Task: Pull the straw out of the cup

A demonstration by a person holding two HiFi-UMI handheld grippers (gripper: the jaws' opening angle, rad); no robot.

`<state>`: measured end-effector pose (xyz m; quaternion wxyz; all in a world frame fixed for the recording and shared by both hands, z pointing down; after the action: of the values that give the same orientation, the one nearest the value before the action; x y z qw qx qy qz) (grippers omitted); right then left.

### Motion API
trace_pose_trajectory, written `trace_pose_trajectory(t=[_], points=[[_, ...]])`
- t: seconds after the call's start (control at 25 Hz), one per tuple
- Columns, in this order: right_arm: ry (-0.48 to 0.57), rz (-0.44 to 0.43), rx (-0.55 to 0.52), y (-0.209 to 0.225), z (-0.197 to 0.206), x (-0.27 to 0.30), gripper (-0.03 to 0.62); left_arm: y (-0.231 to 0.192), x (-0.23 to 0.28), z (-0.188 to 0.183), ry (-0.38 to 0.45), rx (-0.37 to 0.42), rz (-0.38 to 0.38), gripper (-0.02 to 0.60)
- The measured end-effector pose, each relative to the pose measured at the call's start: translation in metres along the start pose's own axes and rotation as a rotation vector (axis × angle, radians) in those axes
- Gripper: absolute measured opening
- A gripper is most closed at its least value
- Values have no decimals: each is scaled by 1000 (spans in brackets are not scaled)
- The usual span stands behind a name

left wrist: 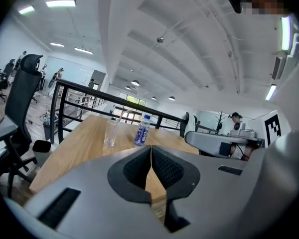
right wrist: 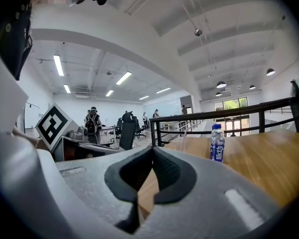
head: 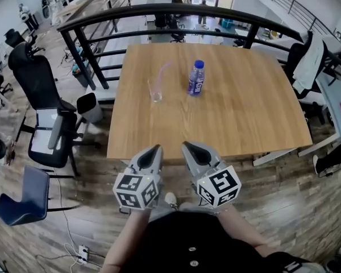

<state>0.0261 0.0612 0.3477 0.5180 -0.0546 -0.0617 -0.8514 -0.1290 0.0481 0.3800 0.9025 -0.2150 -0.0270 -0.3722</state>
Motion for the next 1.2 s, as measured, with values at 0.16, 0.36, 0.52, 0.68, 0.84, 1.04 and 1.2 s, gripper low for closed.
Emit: trace_pose_trajectory(t=[0.16, 0.36, 0.52, 0.68, 0.84, 1.04, 1.2], points=[[-9, 11, 5, -2, 1, 22, -2, -20, 9, -7, -3, -22, 26, 20], [-40, 4, 22, 3, 7, 35, -2, -33, 17, 1, -30, -44, 41, 20], [-65, -3, 31, 8, 13, 40, -2, -35, 26, 7, -44, -63, 82, 20], [-87, -16, 28, 13, 18, 49, -2, -41, 36, 10, -54, -84, 93, 20], [-93, -25, 30, 27, 17, 68, -2, -51, 51, 1, -39, -82, 96, 21], [-98, -54, 37, 42, 11, 97, -2, -69, 76, -20, -23, -52, 112, 21], [-106, -80, 43, 62, 8, 122, -2, -84, 102, -33, -29, -41, 88, 21]])
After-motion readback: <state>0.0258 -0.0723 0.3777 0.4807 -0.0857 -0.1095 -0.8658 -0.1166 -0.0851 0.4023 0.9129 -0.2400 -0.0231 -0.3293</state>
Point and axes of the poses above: the fingertips, and each gripper's own axes: x forward along the fingers, y to its right, z out of its underside, the point moved 7 cm from there along -x, backward along the fingers, and after that the axes turned 9 degrees about z, right-handed, at the moved point
